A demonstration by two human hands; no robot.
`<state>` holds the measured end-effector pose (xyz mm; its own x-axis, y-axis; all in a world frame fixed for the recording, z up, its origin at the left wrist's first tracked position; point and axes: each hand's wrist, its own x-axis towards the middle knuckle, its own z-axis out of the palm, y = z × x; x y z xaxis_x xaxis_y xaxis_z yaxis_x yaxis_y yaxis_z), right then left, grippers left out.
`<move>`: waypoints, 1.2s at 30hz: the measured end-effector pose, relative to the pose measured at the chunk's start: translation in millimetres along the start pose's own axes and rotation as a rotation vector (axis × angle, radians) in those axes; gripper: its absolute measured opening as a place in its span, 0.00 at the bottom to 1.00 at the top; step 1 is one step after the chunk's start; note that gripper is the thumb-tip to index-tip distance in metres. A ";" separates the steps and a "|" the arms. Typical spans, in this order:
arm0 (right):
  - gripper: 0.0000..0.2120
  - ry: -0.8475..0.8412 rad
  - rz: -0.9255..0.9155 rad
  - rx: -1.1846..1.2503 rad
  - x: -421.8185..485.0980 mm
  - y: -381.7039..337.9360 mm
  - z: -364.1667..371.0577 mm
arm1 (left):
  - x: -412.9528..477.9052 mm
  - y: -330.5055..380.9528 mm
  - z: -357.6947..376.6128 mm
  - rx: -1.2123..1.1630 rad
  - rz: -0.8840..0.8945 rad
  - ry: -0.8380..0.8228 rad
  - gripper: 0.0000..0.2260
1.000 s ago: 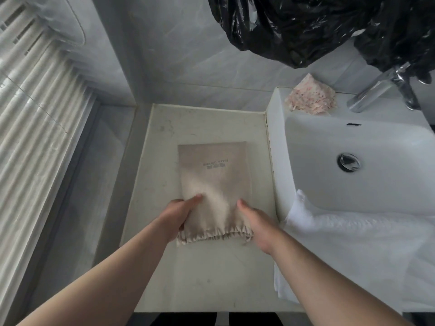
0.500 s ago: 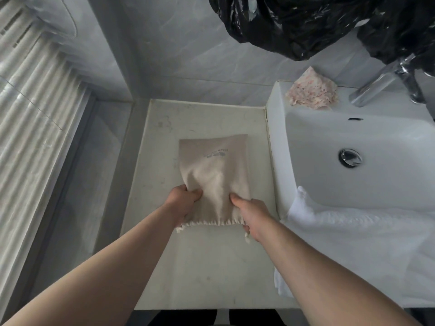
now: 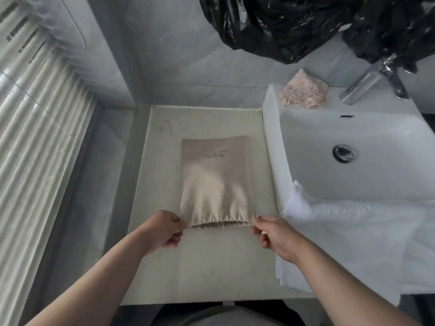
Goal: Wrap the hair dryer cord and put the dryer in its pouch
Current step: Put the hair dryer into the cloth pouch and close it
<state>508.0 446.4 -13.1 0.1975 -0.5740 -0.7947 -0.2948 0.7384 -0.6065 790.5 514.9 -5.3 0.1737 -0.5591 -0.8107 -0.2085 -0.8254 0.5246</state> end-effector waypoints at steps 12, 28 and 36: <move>0.22 0.506 -0.427 -0.985 -28.2 -7.3 -49.3 | 10.1 -13.4 -62.0 0.701 0.239 0.471 0.05; 0.09 0.146 -0.089 -0.617 -2.1 -0.5 28.6 | -2.5 5.6 58.1 0.079 0.072 -0.050 0.06; 0.19 0.175 -0.296 -0.669 -4.5 1.0 12.0 | 5.7 -4.3 25.4 0.107 0.237 0.086 0.19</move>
<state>518.0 454.0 -10.4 0.2216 -0.8040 -0.5519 -0.7686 0.2043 -0.6062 767.9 517.2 -18.8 0.1882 -0.7439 -0.6413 -0.3524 -0.6606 0.6629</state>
